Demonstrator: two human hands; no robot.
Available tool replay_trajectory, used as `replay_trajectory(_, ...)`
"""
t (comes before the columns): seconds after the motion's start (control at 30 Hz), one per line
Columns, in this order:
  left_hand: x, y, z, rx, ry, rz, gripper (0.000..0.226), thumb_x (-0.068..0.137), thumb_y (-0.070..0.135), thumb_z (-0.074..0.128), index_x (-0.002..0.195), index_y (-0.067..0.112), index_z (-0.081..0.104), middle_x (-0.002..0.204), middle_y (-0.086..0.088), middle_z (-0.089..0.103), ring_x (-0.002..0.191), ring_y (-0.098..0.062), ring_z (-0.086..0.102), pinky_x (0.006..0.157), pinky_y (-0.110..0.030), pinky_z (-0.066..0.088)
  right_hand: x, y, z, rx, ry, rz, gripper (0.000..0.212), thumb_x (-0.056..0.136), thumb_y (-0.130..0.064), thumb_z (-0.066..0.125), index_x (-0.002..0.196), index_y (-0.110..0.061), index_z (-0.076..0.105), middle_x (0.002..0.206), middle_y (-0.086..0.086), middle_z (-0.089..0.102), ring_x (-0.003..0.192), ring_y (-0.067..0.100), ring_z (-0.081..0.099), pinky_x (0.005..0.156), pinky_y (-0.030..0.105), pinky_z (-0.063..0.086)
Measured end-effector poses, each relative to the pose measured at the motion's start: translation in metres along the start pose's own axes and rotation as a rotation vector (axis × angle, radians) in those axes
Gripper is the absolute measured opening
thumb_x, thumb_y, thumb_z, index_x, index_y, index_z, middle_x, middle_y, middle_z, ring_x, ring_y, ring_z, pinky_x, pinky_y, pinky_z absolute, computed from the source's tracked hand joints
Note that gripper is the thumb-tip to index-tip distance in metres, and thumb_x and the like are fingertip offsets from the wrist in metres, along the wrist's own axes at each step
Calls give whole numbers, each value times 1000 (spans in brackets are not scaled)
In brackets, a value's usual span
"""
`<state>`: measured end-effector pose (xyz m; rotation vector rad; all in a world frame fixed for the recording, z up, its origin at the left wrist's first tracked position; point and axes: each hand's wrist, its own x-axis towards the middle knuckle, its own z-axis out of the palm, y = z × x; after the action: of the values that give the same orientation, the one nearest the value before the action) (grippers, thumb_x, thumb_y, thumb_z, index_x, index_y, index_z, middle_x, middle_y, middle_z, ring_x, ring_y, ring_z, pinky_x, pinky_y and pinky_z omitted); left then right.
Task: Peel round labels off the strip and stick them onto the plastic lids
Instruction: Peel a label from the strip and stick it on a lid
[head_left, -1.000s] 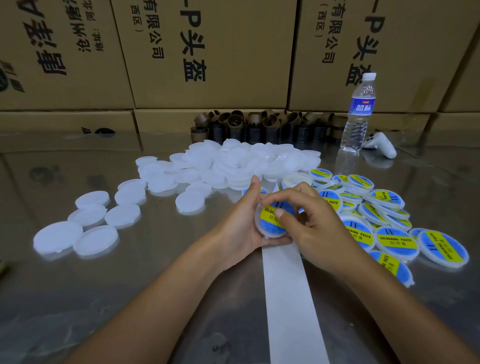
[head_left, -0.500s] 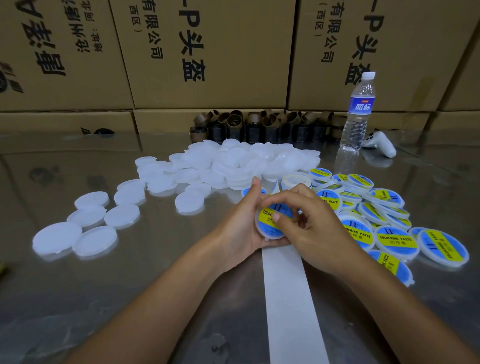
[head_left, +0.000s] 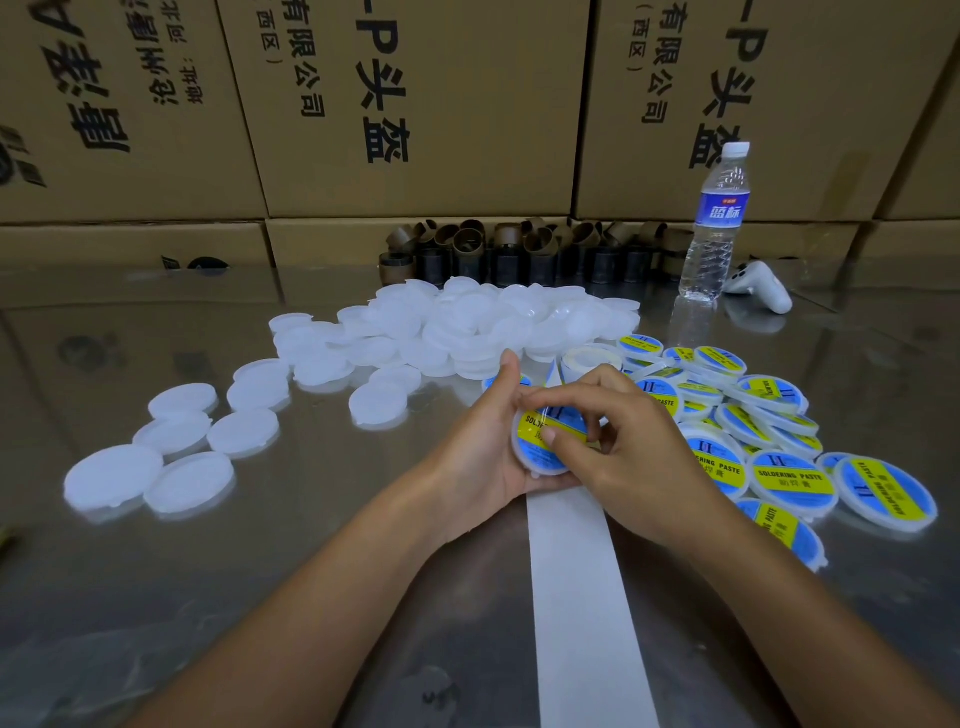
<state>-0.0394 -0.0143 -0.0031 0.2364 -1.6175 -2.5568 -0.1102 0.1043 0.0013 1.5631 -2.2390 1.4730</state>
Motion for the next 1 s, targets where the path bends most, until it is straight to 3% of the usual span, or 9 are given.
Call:
replay_trajectory(0.17, -1, 0, -1, -60, -18, -5, 76, 94, 65, 14, 105, 13, 68, 118, -16, 63, 108, -24, 64, 92, -39, 53, 0, 1, 0, 37, -2, -9, 45, 85, -8, 66, 103, -48, 62, 80, -1, 40, 68, 8, 41, 63, 14, 33)
replay_trajectory(0.37, -1, 0, -1, -54, -43, 1, 74, 92, 65, 17, 114, 11, 63, 117, -16, 64, 107, -23, 64, 91, -39, 54, 1, 5, 1, 25, 16, -3, 53, 84, -8, 67, 116, -48, 55, 82, -2, 41, 67, 6, 40, 64, 12, 34)
replay_trajectory(0.5, 1, -1, 1, -25, 4, -9, 75, 94, 61, 22, 133, 2, 47, 115, -18, 62, 101, -25, 64, 86, -40, 55, 2, 9, 0, 60, 67, 43, 69, 79, -9, 72, 131, -46, 44, 96, -1, 44, 63, 13, 44, 64, 8, 38)
replay_trajectory(0.63, -1, -4, 2, 94, 25, 94, 34, 93, 38, 47, 103, 8, 61, 100, -12, 69, 88, -21, 68, 85, -40, 57, 5, 8, 0, 121, 185, 47, 46, 83, -11, 69, 113, -42, 56, 97, -4, 47, 54, 7, 43, 57, 10, 40)
replay_trajectory(0.7, -2, -5, 1, 141, 46, 139, 23, 98, 24, 47, 96, 9, 64, 95, -10, 71, 83, -21, 70, 80, -36, 59, 7, 8, -1, 98, 218, 69, 37, 82, -14, 70, 102, -43, 58, 97, -2, 48, 53, 6, 42, 57, 9, 39)
replay_trajectory(0.8, -3, -5, -1, 139, 69, 180, 23, 99, 19, 45, 96, 11, 66, 94, -11, 71, 82, -22, 70, 79, -36, 59, 7, 9, 0, 149, 227, 103, 32, 81, -17, 71, 97, -41, 58, 92, -3, 48, 53, 7, 40, 55, 11, 38)
replay_trajectory(0.9, -1, -4, -1, 135, 111, 244, 22, 99, 19, 44, 100, 12, 65, 99, -10, 68, 92, -21, 67, 87, -38, 54, 7, 9, 0, 245, 224, 183, 27, 83, -22, 70, 98, -38, 55, 82, -4, 53, 53, 8, 46, 53, 16, 40)
replay_trajectory(1.0, -2, -2, -1, 135, 136, 300, 23, 98, 20, 44, 99, 16, 66, 94, -4, 67, 89, -15, 64, 89, -34, 51, 8, 10, -1, 281, 167, 227, 9, 86, -24, 66, 92, -28, 60, 72, 2, 64, 60, 11, 56, 58, 27, 46)
